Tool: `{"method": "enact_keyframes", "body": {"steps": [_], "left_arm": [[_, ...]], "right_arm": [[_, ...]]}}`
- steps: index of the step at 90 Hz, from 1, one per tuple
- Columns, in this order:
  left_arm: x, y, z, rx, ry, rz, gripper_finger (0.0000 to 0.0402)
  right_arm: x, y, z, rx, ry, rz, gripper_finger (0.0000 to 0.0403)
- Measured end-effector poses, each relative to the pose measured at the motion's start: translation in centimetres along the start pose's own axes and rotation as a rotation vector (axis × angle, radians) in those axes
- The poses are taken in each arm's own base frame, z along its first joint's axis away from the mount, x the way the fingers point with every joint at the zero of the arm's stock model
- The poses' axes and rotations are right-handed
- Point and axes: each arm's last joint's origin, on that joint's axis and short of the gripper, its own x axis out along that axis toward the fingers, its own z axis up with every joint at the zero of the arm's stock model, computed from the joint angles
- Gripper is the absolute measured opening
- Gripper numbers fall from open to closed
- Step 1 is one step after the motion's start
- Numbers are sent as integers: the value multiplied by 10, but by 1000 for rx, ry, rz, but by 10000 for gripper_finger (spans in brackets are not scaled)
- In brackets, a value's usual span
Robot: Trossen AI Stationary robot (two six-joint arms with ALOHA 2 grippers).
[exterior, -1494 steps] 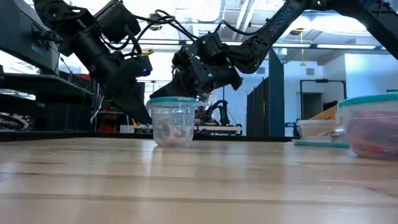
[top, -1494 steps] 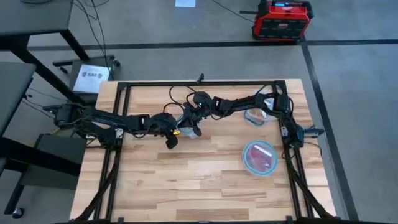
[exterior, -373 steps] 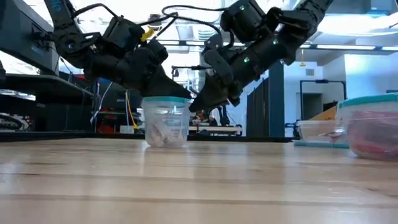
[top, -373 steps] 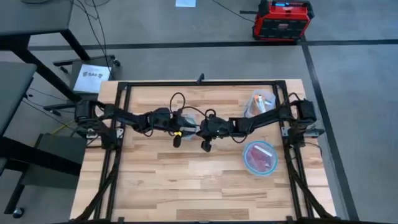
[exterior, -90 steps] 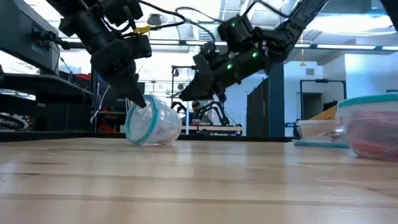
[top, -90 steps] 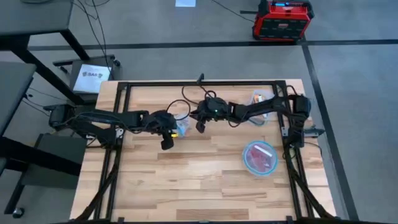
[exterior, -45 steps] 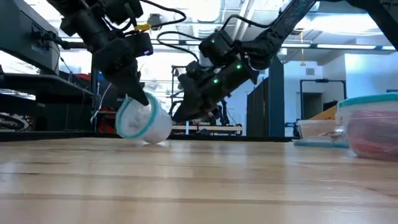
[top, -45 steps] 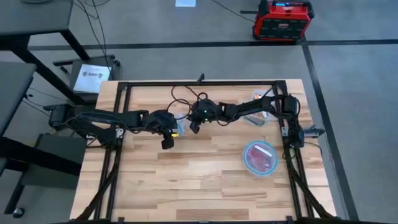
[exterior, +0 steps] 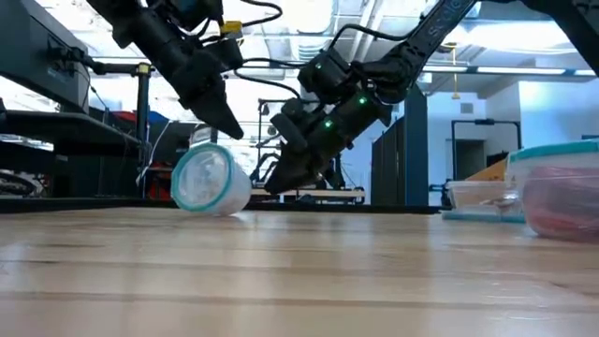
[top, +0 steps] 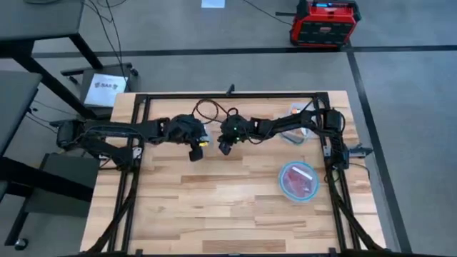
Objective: Sort candy
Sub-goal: Close the small round transparent bin
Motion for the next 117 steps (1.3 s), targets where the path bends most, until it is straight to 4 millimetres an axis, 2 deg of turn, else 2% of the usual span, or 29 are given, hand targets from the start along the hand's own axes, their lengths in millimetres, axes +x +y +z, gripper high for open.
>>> {"method": "enact_keyframes", "body": {"steps": [21,34,40,50,62,74,86,102,117], "left_arm": [[-8,-9,5,-13,-17,-32,123],[-29,-17,20,-25,-2,-71,123],[-36,-20,19,-42,30,-72,123],[-41,-22,7,-64,117,-24,123],[-40,-26,-14,-74,194,40,123],[-45,-28,-22,-96,158,48,123],[-49,-29,-35,-104,150,81,123],[-44,-30,-62,-136,109,76,123],[-40,-30,-68,-134,55,79,123]], "right_arm": [[-3,-2,5,4,-21,-4,60],[-5,0,16,0,-128,33,60],[-6,-2,23,4,-154,36,60],[-8,-6,39,9,-172,33,60],[-10,-6,47,-75,-141,54,60],[-12,-3,54,-136,-122,49,60],[-14,-9,63,-130,-150,38,60],[-16,-22,83,-125,-200,23,60],[-4,-42,92,-93,-149,37,60]]}}
